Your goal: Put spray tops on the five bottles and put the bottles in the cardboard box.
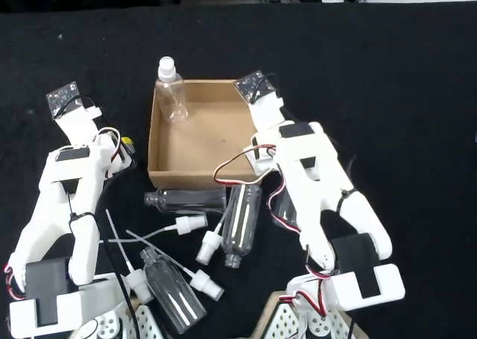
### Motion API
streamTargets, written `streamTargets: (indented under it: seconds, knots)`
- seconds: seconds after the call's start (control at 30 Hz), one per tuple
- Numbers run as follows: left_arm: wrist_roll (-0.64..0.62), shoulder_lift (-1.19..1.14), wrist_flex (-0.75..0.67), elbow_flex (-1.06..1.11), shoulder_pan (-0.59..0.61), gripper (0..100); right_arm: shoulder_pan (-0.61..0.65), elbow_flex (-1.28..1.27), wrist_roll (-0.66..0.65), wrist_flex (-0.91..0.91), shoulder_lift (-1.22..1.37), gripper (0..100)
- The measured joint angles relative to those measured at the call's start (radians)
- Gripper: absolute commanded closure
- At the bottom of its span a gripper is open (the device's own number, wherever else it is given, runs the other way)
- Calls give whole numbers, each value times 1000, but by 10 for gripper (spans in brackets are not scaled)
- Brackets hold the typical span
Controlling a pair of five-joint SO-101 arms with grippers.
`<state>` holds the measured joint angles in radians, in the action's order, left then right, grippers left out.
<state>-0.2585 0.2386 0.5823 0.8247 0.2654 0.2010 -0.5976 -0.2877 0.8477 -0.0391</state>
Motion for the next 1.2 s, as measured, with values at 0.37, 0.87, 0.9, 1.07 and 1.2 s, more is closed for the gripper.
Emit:
streamTargets:
  seconds: [0.37,0.87,0.9,1.07,1.2]
  knots:
    - [0,0,0,0,0,787,-2,-101,-37,0,-110,988]
    - [0,0,0,0,0,787,-2,-138,-114,2,-146,967]
    - [0,0,0,0,0,787,-2,-138,-103,2,-146,941]
    - [0,0,0,0,0,787,0,-138,-26,2,-146,783]
    - [0,0,0,0,0,787,0,-138,0,9,-146,769]
